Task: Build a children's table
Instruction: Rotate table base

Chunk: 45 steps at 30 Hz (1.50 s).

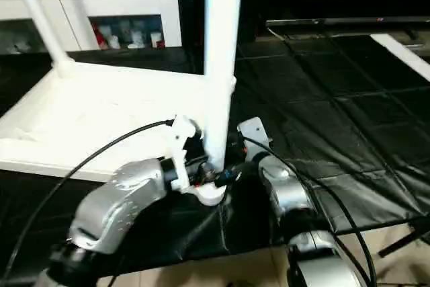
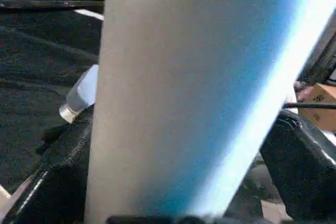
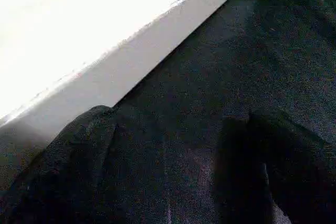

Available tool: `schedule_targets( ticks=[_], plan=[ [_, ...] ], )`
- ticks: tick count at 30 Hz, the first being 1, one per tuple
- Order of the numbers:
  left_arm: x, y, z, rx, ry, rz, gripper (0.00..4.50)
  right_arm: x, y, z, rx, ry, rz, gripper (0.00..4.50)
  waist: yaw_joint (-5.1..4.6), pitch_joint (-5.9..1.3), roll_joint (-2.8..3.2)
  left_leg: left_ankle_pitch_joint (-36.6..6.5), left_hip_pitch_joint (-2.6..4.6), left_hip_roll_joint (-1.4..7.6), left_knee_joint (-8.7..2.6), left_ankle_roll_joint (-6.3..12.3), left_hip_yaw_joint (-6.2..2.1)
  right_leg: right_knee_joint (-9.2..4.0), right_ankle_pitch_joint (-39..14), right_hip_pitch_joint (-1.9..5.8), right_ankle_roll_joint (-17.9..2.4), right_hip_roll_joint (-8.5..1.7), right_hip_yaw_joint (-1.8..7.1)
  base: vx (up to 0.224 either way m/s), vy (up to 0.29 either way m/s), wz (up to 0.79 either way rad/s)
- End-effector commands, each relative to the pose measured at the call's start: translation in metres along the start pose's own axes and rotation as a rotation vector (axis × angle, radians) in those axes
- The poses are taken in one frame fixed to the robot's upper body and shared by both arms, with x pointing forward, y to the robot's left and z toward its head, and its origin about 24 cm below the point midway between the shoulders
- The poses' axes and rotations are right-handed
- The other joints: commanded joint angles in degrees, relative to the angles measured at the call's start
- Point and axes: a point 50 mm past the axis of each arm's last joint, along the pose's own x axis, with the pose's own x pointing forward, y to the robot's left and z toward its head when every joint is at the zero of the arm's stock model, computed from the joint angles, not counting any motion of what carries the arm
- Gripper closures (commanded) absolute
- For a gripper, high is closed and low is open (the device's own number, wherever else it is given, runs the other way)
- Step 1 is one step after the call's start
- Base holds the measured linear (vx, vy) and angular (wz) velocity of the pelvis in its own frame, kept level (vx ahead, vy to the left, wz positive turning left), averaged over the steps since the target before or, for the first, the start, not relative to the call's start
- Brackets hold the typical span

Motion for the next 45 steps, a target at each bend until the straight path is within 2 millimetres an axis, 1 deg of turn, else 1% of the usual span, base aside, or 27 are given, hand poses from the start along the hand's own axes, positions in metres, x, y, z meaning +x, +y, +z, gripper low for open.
schedule_targets(
  ticks=[1,7,8,9,10,11,12,13,15,16,19,22,23,24,26,27,28,31,32,33,36,37,40,41,42,44,45],
  plan=[
    [0.011,-0.006,0.012,0.034,-0.041,-0.041,0.04,0.008,0.021,0.003,-0.013,0.0,0.084,0.0,0.5,-3.66,-0.75,-12.83,-0.78,0.26,-4.15,2.97,0.55,-4.16,-19.7,3.29,-9.62,-2.2,1.65,0.0,0.0,0.0],
    [0.002,0.009,0.017,0.081,-0.057,0.001,0.04,0.003,0.013,-0.002,0.013,-0.002,0.044,0.0,0.32,-3.52,-0.78,-13.77,-0.78,0.2,-4.17,2.69,0.48,-4.48,-23.27,3.21,-8.21,-2.23,1.63,0.0,0.0,0.0],
    [-0.003,0.012,0.017,0.093,-0.044,-0.012,0.04,0.001,0.01,-0.002,0.014,-0.004,0.029,0.0,0.04,-3.57,-1.21,-13.4,-0.84,0.23,-4.12,2.79,0.57,-4.46,-22.8,3.16,-8.21,-2.14,1.66,0.0,0.0,0.0],
    [-0.01,0.015,0.016,0.098,-0.021,-0.044,0.04,-0.001,0.006,-0.002,0.017,-0.013,0.012,0.0,0.24,-3.64,-0.65,-12.79,-0.7,0.12,-4.13,2.72,0.42,-4.23,-22.24,3.21,-8.12,-2.18,1.68,0.0,0.0,0.0],
    [-0.015,0.017,0.015,0.102,0.0,-0.066,0.04,-0.003,0.002,-0.001,0.022,-0.02,0.0,0.0,0.24,-3.64,-0.65,-12.79,-0.7,0.12,-4.13,2.72,0.42,-4.23,-22.24,3.21,-8.12,-2.18,1.68,0.0,0.0,0.0],
    [-0.025,0.02,0.012,0.107,0.049,-0.109,0.04,-0.009,-0.006,-0.001,0.03,-0.037,-0.024,0.0,0.13,-3.68,0.17,-11.95,-0.66,0.05,-4.14,2.66,0.48,-4.1,-20.17,3.26,-8.54,-2.06,1.76,0.0,0.0,0.0],
    [-0.028,0.021,0.011,0.107,0.065,-0.122,0.04,-0.011,-0.009,0.0,0.029,-0.043,-0.031,0.0,-0.04,-3.83,-0.19,-10.99,-0.62,0.15,-4.14,2.85,0.55,-3.79,-17.56,3.29,-9.34,-1.91,1.86,0.0,0.0,0.0],
    [-0.032,0.022,0.01,0.108,0.084,-0.139,0.04,-0.014,-0.013,0.0,0.026,-0.051,-0.039,0.0,0.04,-3.88,0.17,-10.57,-0.51,0.15,-4.12,2.77,0.51,-3.59,-16.29,3.3,-10.02,-1.9,1.86,0.0,0.0,0.0],
    [-0.04,0.026,0.011,0.105,0.13,-0.188,0.04,-0.026,-0.027,0.0,0.017,-0.07,-0.045,0.0,0.34,-3.86,1.74,-10.39,-0.06,0.22,-4.03,2.52,0.61,-3.33,-12.81,3.22,-12.27,-1.75,1.86,0.0,0.0,0.0],
    [-0.043,0.028,0.011,0.102,0.153,-0.215,0.04,-0.033,-0.034,0.001,0.001,-0.08,-0.04,0.0,0.36,-3.81,1.58,-11.5,0.19,0.1,-3.92,2.79,0.94,-3.75,-11.22,3.29,-12.74,-1.37,1.81,0.0,0.0,0.0],
    [-0.058,0.036,0.012,0.079,0.237,-0.283,0.04,-0.055,-0.048,0.005,-0.045,-0.102,-0.003,0.0,0.86,-3.75,2.05,-11.38,0.0,-0.22,-3.97,3.61,0.85,-3.27,-10.04,3.81,-13.61,-1.34,1.89,0.0,0.0,0.0],
    [-0.071,0.054,0.014,0.126,0.34,-0.284,0.04,-0.086,-0.058,0.011,-0.08,-0.096,0.085,0.0,1.28,-3.44,2.1,-12.45,-0.1,-0.45,-4.03,4.2,0.85,-4.27,-18.17,4.03,-11.09,-1.47,1.77,0.0,0.0,0.0],
    [-0.071,0.054,0.014,0.126,0.34,-0.284,0.04,-0.086,-0.058,0.011,-0.08,-0.096,0.085,0.0,1.42,-3.52,2.24,-12.15,-0.11,-0.26,-4.1,4.22,0.69,-4.23,-19.31,4.04,-10.3,-1.7,1.86,0.0,0.0,0.0],
    [-0.073,0.06,0.017,0.162,0.374,-0.279,0.04,-0.097,-0.06,0.016,-0.1,-0.097,0.133,0.0,1.12,-3.42,1.79,-11.85,-0.68,-0.41,-4.17,4.18,0.56,-4.29,-20.82,4.34,-9.67,-1.68,1.64,0.0,0.0,0.0],
    [-0.071,0.07,0.02,0.197,0.415,-0.282,0.19,-0.116,-0.064,0.026,-0.131,-0.099,0.226,0.0,0.98,-2.96,1.48,-12.93,-0.49,-0.5,-4.14,4.5,0.72,-5.03,-24.57,3.87,-7.7,-1.47,1.71,0.0,0.0,0.0],
    [-0.071,0.076,0.019,0.242,0.453,-0.263,0.3,-0.124,-0.064,0.031,-0.14,-0.098,0.272,0.0,1.12,-2.95,1.65,-13.11,-0.31,-0.55,-4.12,4.74,0.71,-5.25,-26.0,3.81,-6.85,-1.47,1.77,0.0,0.0,0.0],
    [-0.073,0.083,0.016,0.283,0.511,-0.256,0.38,-0.135,-0.06,0.038,-0.168,-0.076,0.366,0.0,1.43,-3.21,2.1,-12.11,-0.53,-0.51,-4.09,5.1,0.39,-5.21,-27.18,4.0,-5.47,-1.8,1.72,0.0,0.0,0.0],
    [-0.076,0.086,0.014,0.291,0.54,-0.257,0.66,-0.142,-0.053,0.043,-0.181,-0.067,0.457,0.0,1.18,-3.42,1.93,-11.43,-0.76,-0.41,-3.91,5.09,0.39,-5.25,-26.49,4.01,-5.23,-1.85,1.63,0.0,0.0,0.0],
    [-0.078,0.087,0.011,0.28,0.555,-0.265,0.78,-0.144,-0.051,0.046,-0.197,-0.058,0.48,0.0,1.19,-3.49,3.49,-11.6,-0.48,-0.34,-3.94,4.89,0.32,-5.3,-25.92,3.77,-6.3,-1.9,1.58,0.0,0.0,0.0],
    [-0.078,0.088,0.008,0.28,0.576,-0.271,0.82,-0.145,-0.051,0.048,-0.206,-0.049,0.489,0.0,1.0,-3.4,1.97,-11.56,-0.65,-0.32,-3.86,5.13,0.54,-5.63,-25.55,3.7,-6.47,-1.75,1.58,0.0,0.0,0.0],
    [-0.078,0.091,0.001,0.305,0.606,-0.274,1.12,-0.145,-0.051,0.05,-0.169,-0.016,0.512,0.0,1.5,-3.41,2.28,-10.5,-0.53,-0.1,-3.92,5.03,0.46,-4.92,-22.62,3.59,-8.87,-1.85,1.66,0.0,0.0,0.0],
    [-0.076,0.093,0.0,0.315,0.612,-0.275,1.12,-0.146,-0.049,0.05,-0.159,0.003,0.535,0.0,1.35,-3.33,1.31,-10.18,-0.7,-0.24,-3.88,5.34,0.56,-5.07,-22.36,3.68,-8.87,-1.65,1.61,0.0,0.0,0.0],
    [-0.072,0.098,-0.001,0.332,0.621,-0.271,1.32,-0.152,-0.041,0.049,-0.12,0.048,0.626,0.0,2.19,-3.2,1.67,-10.13,-0.28,0.06,-3.94,5.44,0.51,-4.9,-22.19,3.63,-8.88,-1.99,1.84,0.0,0.0,0.0],
    [-0.071,0.1,-0.001,0.333,0.62,-0.266,1.45,-0.154,-0.037,0.048,-0.115,0.052,0.649,0.0,2.29,-3.18,1.72,-9.9,-0.54,0.17,-4.05,5.34,0.39,-4.77,-21.87,3.77,-9.05,-2.18,1.83,0.0,0.0,0.0],
    [-0.071,0.101,-0.001,0.336,0.62,-0.264,1.58,-0.155,-0.034,0.049,-0.115,0.045,0.673,0.0,2.59,-3.12,2.41,-10.23,-0.3,0.16,-4.04,4.97,0.4,-4.81,-21.91,3.56,-9.26,-2.24,1.77,0.0,0.0,0.0],
    [-0.068,0.104,0.0,0.353,0.615,-0.26,1.67,-0.153,-0.03,0.049,-0.095,0.026,0.67,0.0,2.71,-3.34,1.94,-9.71,-0.51,-0.01,-4.02,4.83,0.45,-4.84,-20.55,3.81,-9.41,-2.15,1.72,0.0,0.0,0.0],
    [-0.065,0.105,0.0,0.369,0.607,-0.264,1.69,-0.152,-0.028,0.049,-0.087,0.02,0.665,0.0,2.88,-3.35,2.26,-9.41,-0.62,-0.01,-4.05,4.6,0.38,-4.7,-19.73,3.87,-9.71,-2.23,1.68,0.0,0.0,0.0]
  ],
)
